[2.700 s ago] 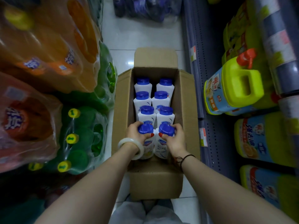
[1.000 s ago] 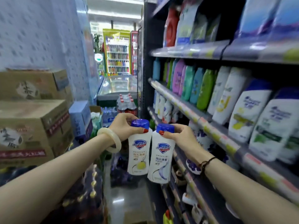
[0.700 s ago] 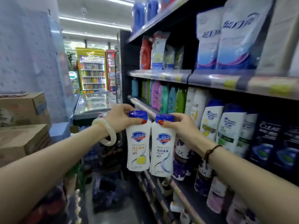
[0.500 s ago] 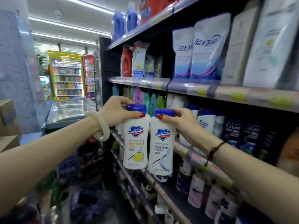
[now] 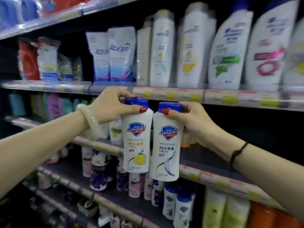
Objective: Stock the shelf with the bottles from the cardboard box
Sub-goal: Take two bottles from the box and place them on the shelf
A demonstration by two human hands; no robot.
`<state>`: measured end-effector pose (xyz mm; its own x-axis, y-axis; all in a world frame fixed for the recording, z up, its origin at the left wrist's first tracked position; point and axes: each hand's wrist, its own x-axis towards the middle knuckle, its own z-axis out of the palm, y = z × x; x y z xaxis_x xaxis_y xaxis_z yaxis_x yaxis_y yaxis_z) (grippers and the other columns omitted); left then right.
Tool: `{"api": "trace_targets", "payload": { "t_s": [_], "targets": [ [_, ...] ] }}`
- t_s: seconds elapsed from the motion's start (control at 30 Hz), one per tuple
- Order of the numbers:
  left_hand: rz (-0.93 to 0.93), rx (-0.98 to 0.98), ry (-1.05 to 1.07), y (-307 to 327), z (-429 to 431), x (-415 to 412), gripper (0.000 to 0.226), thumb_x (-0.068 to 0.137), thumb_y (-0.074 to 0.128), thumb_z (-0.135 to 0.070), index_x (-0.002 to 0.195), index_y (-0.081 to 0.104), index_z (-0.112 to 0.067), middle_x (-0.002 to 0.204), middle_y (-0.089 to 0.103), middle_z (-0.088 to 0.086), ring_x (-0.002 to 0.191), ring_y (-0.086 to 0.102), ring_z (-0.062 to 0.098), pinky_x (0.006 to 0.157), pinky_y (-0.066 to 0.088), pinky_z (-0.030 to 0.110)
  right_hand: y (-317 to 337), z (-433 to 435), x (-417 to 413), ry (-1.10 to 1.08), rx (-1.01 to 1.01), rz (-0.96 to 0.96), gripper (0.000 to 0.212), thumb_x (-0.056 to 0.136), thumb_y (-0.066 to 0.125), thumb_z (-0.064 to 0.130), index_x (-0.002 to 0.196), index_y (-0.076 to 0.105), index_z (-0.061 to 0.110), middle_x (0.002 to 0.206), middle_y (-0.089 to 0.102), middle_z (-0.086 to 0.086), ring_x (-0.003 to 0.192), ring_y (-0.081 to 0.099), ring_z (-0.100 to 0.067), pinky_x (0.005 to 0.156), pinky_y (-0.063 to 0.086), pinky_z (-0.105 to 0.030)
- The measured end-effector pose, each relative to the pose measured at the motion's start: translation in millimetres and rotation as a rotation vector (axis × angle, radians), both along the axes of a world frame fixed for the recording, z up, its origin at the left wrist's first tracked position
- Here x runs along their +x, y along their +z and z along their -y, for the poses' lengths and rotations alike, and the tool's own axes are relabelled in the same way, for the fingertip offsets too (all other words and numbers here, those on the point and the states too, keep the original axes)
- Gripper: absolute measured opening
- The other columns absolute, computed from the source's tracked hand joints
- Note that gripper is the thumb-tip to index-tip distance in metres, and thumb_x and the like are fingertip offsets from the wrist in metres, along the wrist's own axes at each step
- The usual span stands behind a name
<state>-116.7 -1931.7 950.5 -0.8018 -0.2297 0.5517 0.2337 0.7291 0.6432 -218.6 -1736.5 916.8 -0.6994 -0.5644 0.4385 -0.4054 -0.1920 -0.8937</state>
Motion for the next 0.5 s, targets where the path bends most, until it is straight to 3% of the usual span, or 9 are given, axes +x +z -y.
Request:
{"api": "trace_targets", "payload": {
  "t_s": [0.07, 0.17, 0.23, 0.33, 0.4, 0.5],
  "targets": [
    [-0.007, 0.011, -0.096, 4.8, -24.4, -14.1, 0.019, 0.065, 0.081, -0.021, 0.081, 0.072, -0.023, 0.075, 0.075, -0.007, 0.071, 0.069, 0.004, 0.064, 0.056, 0.017, 6.1, -29.7, -1.4, -0.070, 0.001, -0.011, 0.025, 0.080, 0.070, 0.012, 0.102, 0.066, -0.001, 0.080, 0.074, -0.011, 0.059, 0.071, -0.016, 0.045, 0.051, -0.022],
    [-0.013, -0.001, -0.159, 8.9, -56.0, -36.6, 0.043, 0.051, 0.086, -0.038, 0.086, 0.073, -0.017, 0.082, 0.075, 0.001, 0.077, 0.069, 0.013, 0.071, 0.056, 0.027, 11.9, -69.9, -4.7, -0.173, 0.004, -0.033, 0.029, 0.079, 0.071, 0.014, 0.104, 0.066, 0.002, 0.091, 0.075, -0.015, 0.078, 0.074, -0.027, 0.065, 0.059, -0.039],
    [-0.013, 0.006, -0.195, 11.0, -78.4, -48.7, 0.053, 0.043, 0.087, -0.044, 0.087, 0.072, -0.019, 0.086, 0.074, 0.004, 0.081, 0.069, 0.017, 0.078, 0.057, 0.034, 15.0, -95.1, -6.1, -0.233, -0.003, -0.058, 0.025, 0.078, 0.071, 0.013, 0.101, 0.068, 0.007, 0.095, 0.074, -0.014, 0.083, 0.073, -0.027, 0.071, 0.059, -0.040],
    [-0.022, 0.005, -0.235, 14.1, -111.0, -65.3, 0.041, 0.049, 0.087, -0.041, 0.082, 0.070, -0.025, 0.087, 0.074, 0.006, 0.083, 0.069, 0.020, 0.084, 0.056, 0.040, 18.3, -130.4, -6.1, -0.300, -0.010, -0.086, 0.021, 0.078, 0.071, 0.012, 0.098, 0.069, 0.011, 0.095, 0.074, -0.014, 0.085, 0.073, -0.027, 0.073, 0.059, -0.038],
    [-0.026, -0.002, -0.265, 17.1, -131.4, -74.1, 0.029, 0.060, 0.084, -0.031, 0.083, 0.069, -0.023, 0.086, 0.073, 0.004, 0.081, 0.068, 0.018, 0.082, 0.056, 0.037, 19.3, -152.2, -6.0, -0.354, -0.010, -0.090, 0.022, 0.077, 0.072, 0.014, 0.099, 0.069, 0.010, 0.097, 0.074, -0.014, 0.086, 0.073, -0.028, 0.076, 0.058, -0.041],
    [-0.024, -0.013, -0.312, 18.9, -158.2, -82.6, 0.029, 0.062, 0.082, -0.028, 0.087, 0.069, -0.020, 0.086, 0.073, 0.002, 0.081, 0.068, 0.018, 0.079, 0.056, 0.033, 18.5, -180.1, -6.5, -0.419, 0.001, -0.107, 0.026, 0.078, 0.072, 0.015, 0.102, 0.068, 0.006, 0.098, 0.073, -0.016, 0.087, 0.072, -0.029, 0.077, 0.059, -0.043]
  ]
}}
